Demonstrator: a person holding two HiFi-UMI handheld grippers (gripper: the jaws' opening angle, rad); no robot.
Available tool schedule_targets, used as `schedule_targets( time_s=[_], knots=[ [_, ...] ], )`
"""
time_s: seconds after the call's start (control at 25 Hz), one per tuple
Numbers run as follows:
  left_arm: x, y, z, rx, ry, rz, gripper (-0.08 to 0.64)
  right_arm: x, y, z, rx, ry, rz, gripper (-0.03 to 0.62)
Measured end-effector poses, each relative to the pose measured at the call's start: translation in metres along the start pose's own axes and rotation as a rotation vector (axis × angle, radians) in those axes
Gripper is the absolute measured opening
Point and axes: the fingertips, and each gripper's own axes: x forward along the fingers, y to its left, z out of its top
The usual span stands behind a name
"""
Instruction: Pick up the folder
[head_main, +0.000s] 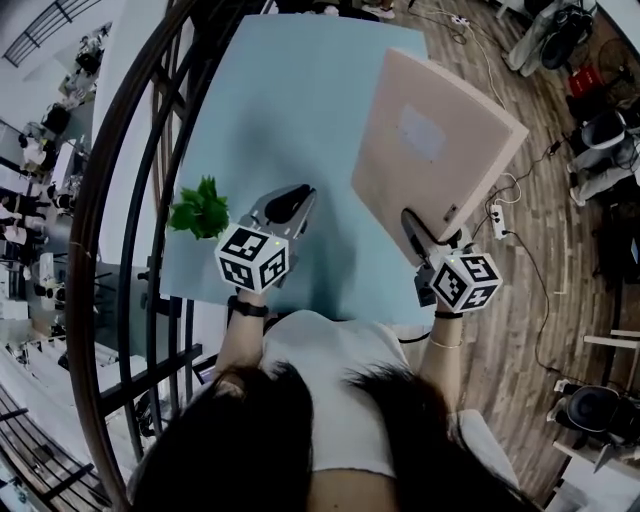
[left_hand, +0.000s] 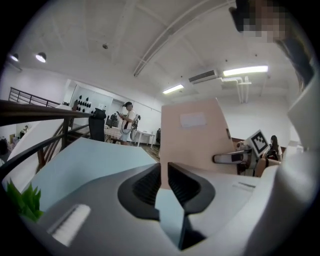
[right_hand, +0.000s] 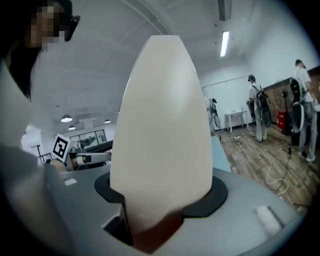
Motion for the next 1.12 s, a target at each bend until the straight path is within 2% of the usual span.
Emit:
schedule_targets(
  time_s=[0.2,0.52,0.64,0.88,1.12],
  knots=[
    [-0.005,0.007,0.0,0.048,0.001,0.047,0.07,0.004,0.006,-0.003,-0.15,-0.005,-0.097,0.279],
    [-0.015,0.023,0.005,0.122,-0.019,0.129,0.057,0.011,0.008,-0.012,-0.272,0.023,-0.159,0.275],
    [-0.017,0.025,0.004,0.134,-0.016,0.14,0.057,0.01,0.003,-0.018,-0.27,0.027,-0.171,0.274],
    [-0.02,0.033,0.001,0.136,-0.018,0.161,0.058,0.006,-0.006,-0.028,-0.207,0.039,-0.171,0.272],
    [-0.019,0.032,0.001,0.137,-0.017,0.171,0.057,0.005,-0.011,-0.029,-0.211,0.051,-0.179,0.272]
  ],
)
